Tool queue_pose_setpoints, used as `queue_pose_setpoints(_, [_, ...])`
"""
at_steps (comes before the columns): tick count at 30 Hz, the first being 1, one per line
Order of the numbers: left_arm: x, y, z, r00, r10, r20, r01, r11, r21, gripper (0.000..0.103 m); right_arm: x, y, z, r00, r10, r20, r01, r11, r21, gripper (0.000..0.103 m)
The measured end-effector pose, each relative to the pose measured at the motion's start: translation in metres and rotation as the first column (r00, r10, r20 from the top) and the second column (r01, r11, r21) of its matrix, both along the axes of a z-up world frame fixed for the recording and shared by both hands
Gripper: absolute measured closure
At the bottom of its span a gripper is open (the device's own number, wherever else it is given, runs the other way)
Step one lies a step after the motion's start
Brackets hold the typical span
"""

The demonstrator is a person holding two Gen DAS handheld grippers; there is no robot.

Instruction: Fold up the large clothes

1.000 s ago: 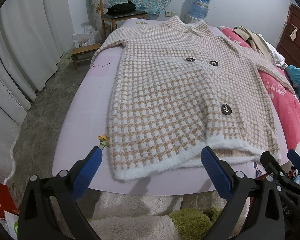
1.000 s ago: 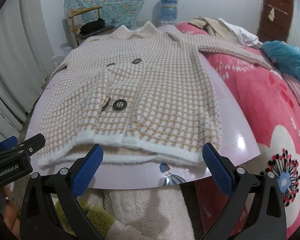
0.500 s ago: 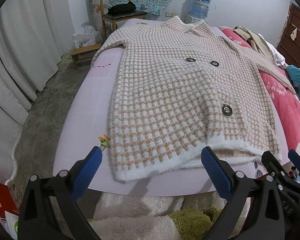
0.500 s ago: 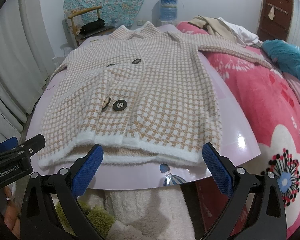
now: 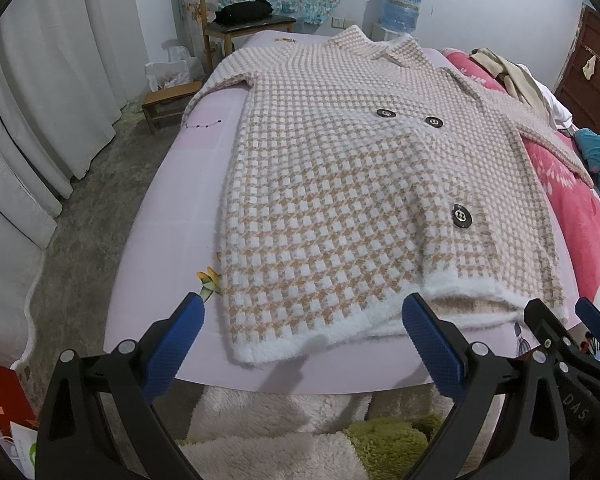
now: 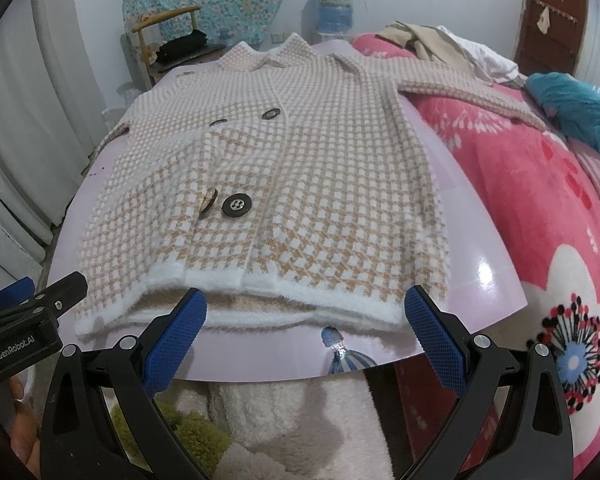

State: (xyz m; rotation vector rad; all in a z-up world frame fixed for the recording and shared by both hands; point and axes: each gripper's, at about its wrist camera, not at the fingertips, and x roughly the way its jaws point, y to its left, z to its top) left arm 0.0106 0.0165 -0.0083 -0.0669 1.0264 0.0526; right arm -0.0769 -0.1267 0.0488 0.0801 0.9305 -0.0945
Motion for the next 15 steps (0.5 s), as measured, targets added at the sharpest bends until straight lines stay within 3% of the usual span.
queue_pose_setpoints(15, [0.012,0.003,-0.018,0.999,-0.008,-0.053,0.008,1.000,-0.009,0.006,0.009,-0.011,-0.009,1.000,-0.016,-0.022,0.016,1.000,0.001,0.008])
